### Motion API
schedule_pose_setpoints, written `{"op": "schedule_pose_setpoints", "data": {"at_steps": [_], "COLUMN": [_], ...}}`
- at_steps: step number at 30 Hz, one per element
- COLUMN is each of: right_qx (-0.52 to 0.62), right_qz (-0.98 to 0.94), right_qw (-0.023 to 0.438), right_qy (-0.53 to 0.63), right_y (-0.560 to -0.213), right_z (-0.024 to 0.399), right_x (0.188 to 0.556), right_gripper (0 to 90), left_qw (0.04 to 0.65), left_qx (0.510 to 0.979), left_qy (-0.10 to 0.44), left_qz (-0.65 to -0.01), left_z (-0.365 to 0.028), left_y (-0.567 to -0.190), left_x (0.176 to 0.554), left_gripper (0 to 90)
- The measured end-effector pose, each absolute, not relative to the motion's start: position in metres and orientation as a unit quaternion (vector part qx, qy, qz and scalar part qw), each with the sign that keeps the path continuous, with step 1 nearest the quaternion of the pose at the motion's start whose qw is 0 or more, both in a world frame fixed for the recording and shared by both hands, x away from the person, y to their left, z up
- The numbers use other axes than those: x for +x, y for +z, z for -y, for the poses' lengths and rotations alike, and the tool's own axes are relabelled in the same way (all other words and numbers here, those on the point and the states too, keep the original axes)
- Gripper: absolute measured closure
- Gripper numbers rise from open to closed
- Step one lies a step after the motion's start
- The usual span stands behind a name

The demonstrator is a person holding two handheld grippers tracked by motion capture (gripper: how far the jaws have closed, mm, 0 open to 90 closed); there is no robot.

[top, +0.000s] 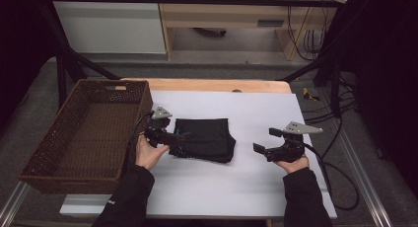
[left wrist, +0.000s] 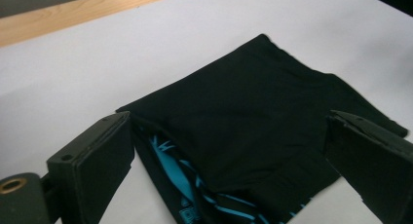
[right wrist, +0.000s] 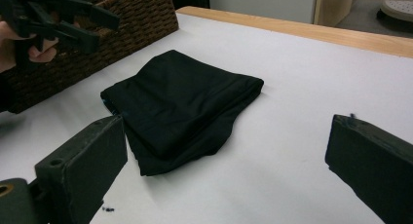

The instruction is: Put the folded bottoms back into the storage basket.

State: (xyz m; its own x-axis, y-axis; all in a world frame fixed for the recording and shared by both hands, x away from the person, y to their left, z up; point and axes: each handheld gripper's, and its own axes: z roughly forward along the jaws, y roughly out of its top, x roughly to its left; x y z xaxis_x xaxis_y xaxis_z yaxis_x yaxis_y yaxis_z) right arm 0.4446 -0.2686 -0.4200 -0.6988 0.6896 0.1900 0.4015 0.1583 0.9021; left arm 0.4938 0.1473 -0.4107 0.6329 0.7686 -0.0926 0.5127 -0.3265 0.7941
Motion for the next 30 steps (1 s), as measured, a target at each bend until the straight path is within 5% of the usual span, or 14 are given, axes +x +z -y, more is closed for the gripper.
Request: {"op": "schedule_pose_setpoints", "data": {"at_steps": [30], "right_qx": [0.364], "right_qz": [-0.751], "right_qw": [0.132], "right_qy": [0.534], "right_y": [-0.421], "right_z": [0.268], "right_x": [0.445], "right_gripper": [1.9], "left_qw": [0.372], "left_qx": [0.800], "left_qy": [0.100], "left_qz": [-0.461], "left_z": [-0.152], "left_y": [-0.461], "left_x": [0.522], "left_gripper": [31.5]}}
